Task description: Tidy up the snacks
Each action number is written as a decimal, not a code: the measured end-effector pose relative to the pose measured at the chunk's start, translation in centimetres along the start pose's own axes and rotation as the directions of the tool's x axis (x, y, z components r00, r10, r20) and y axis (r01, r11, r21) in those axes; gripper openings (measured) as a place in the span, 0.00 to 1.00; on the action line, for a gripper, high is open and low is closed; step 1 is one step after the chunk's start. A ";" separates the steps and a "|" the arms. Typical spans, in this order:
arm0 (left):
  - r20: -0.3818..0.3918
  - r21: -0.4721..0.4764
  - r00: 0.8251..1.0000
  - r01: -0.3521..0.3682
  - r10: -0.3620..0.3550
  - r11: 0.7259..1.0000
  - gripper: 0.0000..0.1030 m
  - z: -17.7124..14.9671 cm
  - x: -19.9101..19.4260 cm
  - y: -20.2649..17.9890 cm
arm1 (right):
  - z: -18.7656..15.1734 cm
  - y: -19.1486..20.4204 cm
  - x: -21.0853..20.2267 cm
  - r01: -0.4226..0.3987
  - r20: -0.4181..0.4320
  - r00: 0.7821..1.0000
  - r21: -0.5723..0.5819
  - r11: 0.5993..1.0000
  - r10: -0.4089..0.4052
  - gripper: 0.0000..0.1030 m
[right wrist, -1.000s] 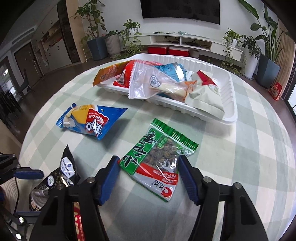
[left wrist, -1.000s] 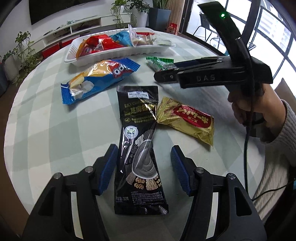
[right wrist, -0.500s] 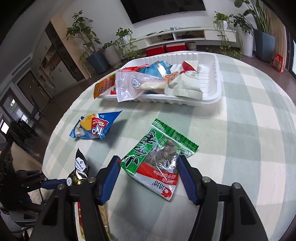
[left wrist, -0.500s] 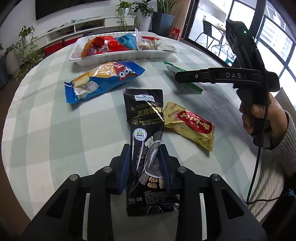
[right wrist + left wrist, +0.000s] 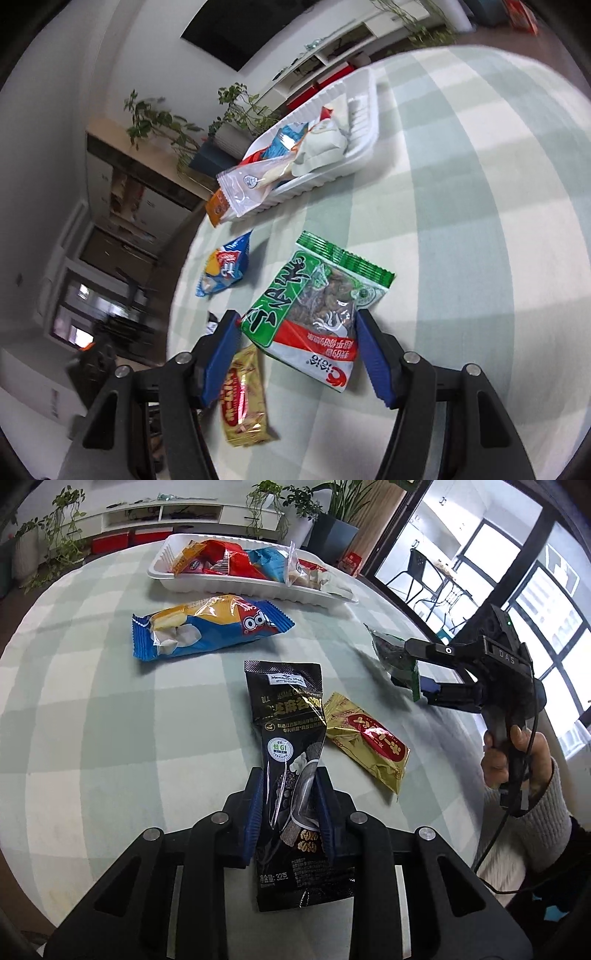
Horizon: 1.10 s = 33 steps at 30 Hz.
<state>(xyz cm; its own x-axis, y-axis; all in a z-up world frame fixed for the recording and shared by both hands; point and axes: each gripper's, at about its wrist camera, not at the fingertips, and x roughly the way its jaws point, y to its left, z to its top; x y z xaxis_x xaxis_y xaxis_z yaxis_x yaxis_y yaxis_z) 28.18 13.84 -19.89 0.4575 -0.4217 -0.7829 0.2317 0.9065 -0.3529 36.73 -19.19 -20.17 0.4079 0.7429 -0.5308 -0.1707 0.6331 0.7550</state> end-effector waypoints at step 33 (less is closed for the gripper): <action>0.037 -0.054 0.998 -0.048 0.050 0.997 0.24 -0.8 -0.8 0.5 | -0.9 5.7 4.4 0.368 -0.019 0.921 -0.275 0.888 -0.388 1.00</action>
<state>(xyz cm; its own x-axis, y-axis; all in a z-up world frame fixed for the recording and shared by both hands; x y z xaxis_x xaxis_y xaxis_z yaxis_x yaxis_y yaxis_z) 27.27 14.67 -19.88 0.4997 -0.3760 -0.7803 0.1627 0.9256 -0.3418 36.72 -12.12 -18.59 0.4248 0.4431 -0.7895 -0.2480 0.8956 0.3692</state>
